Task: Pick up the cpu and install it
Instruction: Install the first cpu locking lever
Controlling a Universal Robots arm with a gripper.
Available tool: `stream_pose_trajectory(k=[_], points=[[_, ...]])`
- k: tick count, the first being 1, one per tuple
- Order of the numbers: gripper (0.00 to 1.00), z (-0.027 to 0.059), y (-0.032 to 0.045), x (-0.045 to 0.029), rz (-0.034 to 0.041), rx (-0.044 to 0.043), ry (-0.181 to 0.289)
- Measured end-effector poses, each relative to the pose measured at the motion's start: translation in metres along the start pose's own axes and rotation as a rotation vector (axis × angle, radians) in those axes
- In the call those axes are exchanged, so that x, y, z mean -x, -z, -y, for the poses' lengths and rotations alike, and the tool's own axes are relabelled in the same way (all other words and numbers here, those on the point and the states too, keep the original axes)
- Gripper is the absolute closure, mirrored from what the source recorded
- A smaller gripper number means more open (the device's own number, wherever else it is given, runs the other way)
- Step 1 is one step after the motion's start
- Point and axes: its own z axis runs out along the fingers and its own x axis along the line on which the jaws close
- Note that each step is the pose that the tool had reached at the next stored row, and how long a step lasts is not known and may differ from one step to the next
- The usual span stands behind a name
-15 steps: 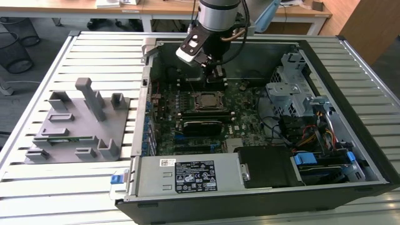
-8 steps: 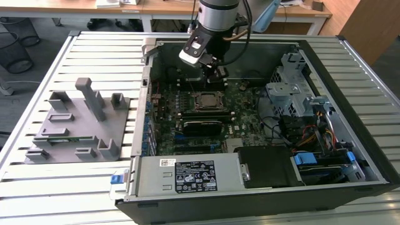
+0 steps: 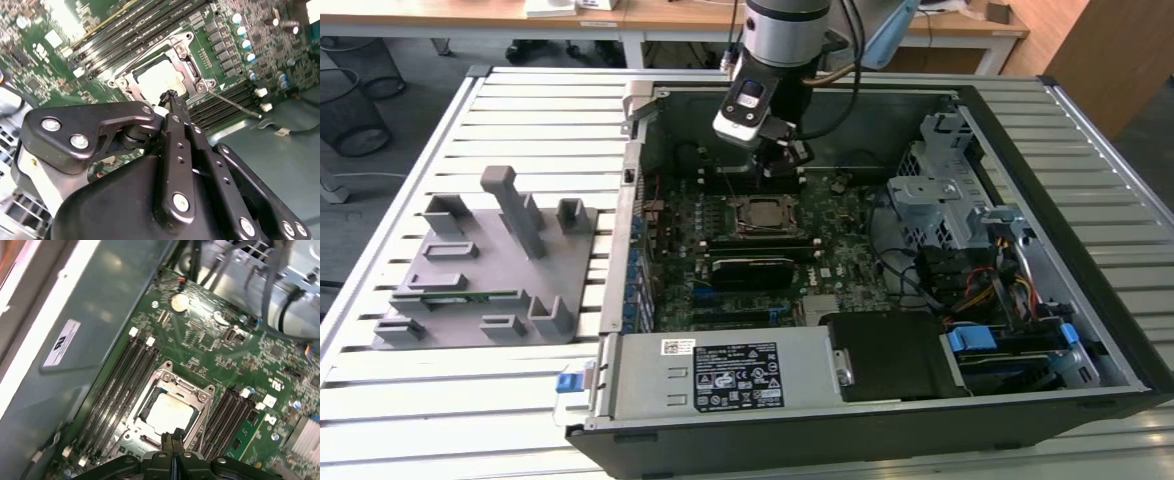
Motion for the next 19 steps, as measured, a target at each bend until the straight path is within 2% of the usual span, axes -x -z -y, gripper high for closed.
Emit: stream_pose_trajectory(k=[19], points=[[0.89, 0.0000, -0.0024, 0.0000, 0.0039, -0.0002, 0.345]])
